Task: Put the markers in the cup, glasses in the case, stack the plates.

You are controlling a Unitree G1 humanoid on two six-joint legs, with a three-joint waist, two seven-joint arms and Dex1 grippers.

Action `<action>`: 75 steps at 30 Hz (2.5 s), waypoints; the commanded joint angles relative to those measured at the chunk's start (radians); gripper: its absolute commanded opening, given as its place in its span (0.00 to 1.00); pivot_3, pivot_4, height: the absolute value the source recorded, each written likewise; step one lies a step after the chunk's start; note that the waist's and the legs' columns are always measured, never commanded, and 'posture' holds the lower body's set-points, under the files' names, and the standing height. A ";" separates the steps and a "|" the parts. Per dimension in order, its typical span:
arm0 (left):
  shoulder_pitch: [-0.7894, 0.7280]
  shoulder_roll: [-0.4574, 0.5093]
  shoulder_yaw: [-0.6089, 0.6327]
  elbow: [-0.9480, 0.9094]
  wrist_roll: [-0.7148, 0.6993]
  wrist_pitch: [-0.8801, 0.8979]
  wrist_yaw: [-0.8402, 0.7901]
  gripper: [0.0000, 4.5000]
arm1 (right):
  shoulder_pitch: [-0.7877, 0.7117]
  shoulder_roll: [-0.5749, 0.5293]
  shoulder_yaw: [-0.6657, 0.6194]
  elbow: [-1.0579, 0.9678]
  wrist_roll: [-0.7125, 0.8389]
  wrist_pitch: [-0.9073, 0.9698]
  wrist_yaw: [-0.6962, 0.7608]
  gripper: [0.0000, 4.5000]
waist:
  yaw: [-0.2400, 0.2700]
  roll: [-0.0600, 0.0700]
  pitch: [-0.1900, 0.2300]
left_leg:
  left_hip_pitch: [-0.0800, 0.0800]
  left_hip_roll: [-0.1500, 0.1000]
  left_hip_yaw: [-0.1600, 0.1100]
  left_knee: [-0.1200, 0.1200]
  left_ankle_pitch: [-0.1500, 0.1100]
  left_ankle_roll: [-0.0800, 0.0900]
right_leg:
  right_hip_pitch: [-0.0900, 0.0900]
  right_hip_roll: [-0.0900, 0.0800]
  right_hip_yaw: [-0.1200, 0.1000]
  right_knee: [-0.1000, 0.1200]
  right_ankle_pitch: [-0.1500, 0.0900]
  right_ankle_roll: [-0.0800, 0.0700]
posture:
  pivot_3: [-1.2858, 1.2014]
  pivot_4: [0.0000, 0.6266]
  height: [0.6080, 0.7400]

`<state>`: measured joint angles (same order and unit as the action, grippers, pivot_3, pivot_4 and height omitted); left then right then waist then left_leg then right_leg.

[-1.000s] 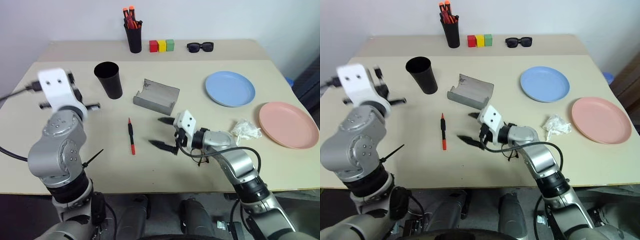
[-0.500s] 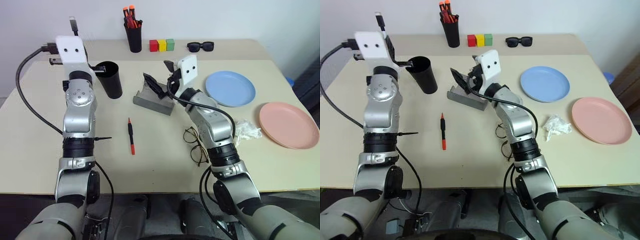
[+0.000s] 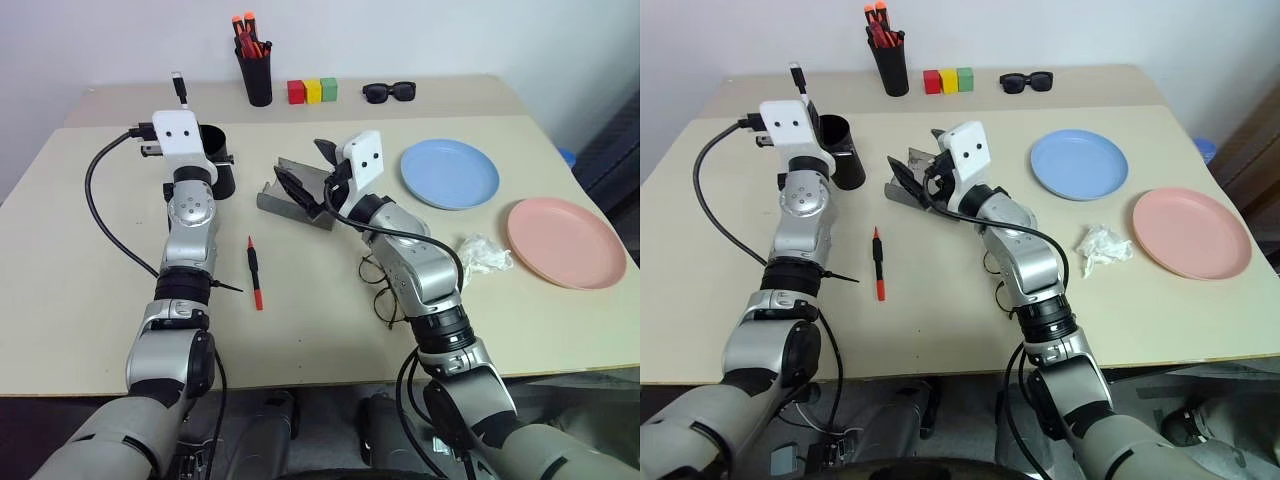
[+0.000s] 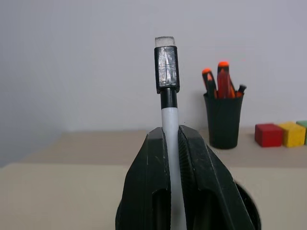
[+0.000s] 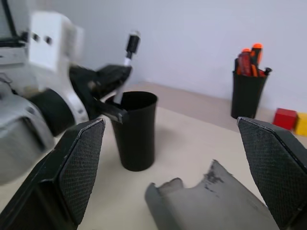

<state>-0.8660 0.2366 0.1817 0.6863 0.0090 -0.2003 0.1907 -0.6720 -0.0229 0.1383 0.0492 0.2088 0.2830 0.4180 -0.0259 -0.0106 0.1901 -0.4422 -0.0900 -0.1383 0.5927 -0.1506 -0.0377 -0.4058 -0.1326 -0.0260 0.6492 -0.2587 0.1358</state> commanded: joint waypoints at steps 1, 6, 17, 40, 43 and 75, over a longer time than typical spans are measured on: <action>-0.025 0.003 0.012 0.001 -0.014 -0.042 -0.006 0.26 | -0.002 0.006 0.007 -0.056 0.006 0.004 0.004 1.00 | 0.002 0.000 0.000 | 0.000 0.000 0.000 0.000 0.000 0.000 | 0.000 0.000 0.000 0.000 0.000 0.000 | 0.52 0.24 1.00; -0.035 -0.001 0.020 0.018 -0.025 -0.054 0.007 0.82 | -0.001 0.004 0.009 -0.060 0.007 0.010 0.009 1.00 | 0.004 0.000 0.000 | 0.000 0.000 0.000 0.000 0.000 0.000 | 0.000 0.000 0.000 0.000 0.000 0.000 | 0.52 0.24 1.00; 0.017 -0.003 0.030 -0.308 -0.097 0.154 -0.026 0.92 | -0.006 -0.035 0.004 -0.076 -0.004 0.009 0.031 1.00 | 0.004 0.000 0.000 | 0.000 0.000 0.000 0.000 0.000 0.000 | 0.000 0.000 0.000 0.000 0.000 0.000 | 0.52 0.24 1.00; 0.341 -0.138 0.060 -1.183 -0.439 1.815 0.053 0.92 | 0.191 -0.520 0.003 -0.243 0.084 0.108 0.482 1.00 | 0.013 -0.001 0.000 | 0.000 0.001 -0.001 0.003 0.000 0.000 | 0.002 0.001 0.000 0.000 -0.001 0.000 | 0.52 0.24 1.00; 0.342 -0.126 0.047 -1.154 -0.469 1.815 0.096 0.92 | 0.215 -0.524 0.007 -0.245 0.076 0.093 0.484 1.00 | 0.017 -0.001 0.000 | 0.000 0.001 -0.001 0.003 0.000 0.000 | 0.003 0.000 0.000 -0.001 -0.001 0.000 | 0.52 0.24 1.00; 0.066 0.039 -0.048 -0.802 -0.098 0.603 0.052 0.00 | 0.101 -0.258 0.026 -0.145 0.012 0.035 0.247 1.00 | 0.022 -0.003 0.002 | 0.000 0.001 0.001 0.002 0.000 -0.001 | 0.002 0.000 0.002 -0.004 0.000 -0.001 | 0.52 0.24 1.00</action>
<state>-0.7615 0.2799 0.1671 -0.2065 -0.1660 0.5662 0.2230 -0.5262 -0.3123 0.1725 -0.1146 0.2511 0.3563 0.7335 -0.0038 -0.0140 0.1916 -0.4425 -0.0894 -0.1372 0.5948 -0.1503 -0.0384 -0.4037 -0.1324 -0.0240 0.6449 -0.2589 0.1349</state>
